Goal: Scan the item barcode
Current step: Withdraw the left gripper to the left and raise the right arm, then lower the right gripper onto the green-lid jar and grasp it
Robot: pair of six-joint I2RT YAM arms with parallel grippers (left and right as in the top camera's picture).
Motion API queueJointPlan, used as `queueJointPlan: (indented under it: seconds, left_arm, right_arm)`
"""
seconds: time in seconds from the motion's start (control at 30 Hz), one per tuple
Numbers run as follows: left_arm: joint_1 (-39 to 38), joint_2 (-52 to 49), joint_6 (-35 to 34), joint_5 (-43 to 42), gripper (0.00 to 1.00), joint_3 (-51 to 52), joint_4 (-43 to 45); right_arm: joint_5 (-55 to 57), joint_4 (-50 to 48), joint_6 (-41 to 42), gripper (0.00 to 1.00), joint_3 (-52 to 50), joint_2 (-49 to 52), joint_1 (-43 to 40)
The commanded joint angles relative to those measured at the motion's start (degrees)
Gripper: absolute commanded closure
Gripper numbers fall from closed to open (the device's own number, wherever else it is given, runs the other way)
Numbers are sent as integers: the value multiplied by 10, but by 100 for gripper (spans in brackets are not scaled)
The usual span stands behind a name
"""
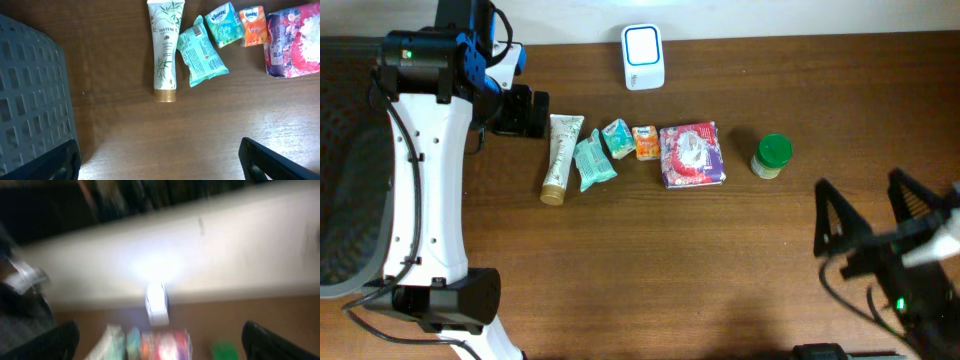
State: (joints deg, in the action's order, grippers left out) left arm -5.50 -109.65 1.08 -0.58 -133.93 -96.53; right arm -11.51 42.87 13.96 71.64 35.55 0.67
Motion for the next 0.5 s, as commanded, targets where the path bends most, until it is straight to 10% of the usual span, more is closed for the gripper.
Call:
queueJointPlan:
  seconds: [0.0, 0.3, 0.47]
  left_arm:
    - [0, 5, 7, 4, 1, 1, 0]
    - [0, 5, 7, 4, 1, 1, 0]
    - [0, 5, 7, 4, 1, 1, 0]
  right_arm:
    - [17, 124, -33, 1, 148, 163, -3]
    - [-212, 327, 3, 1, 310, 449, -5]
    - [-108, 321, 392, 2, 310, 550, -23]
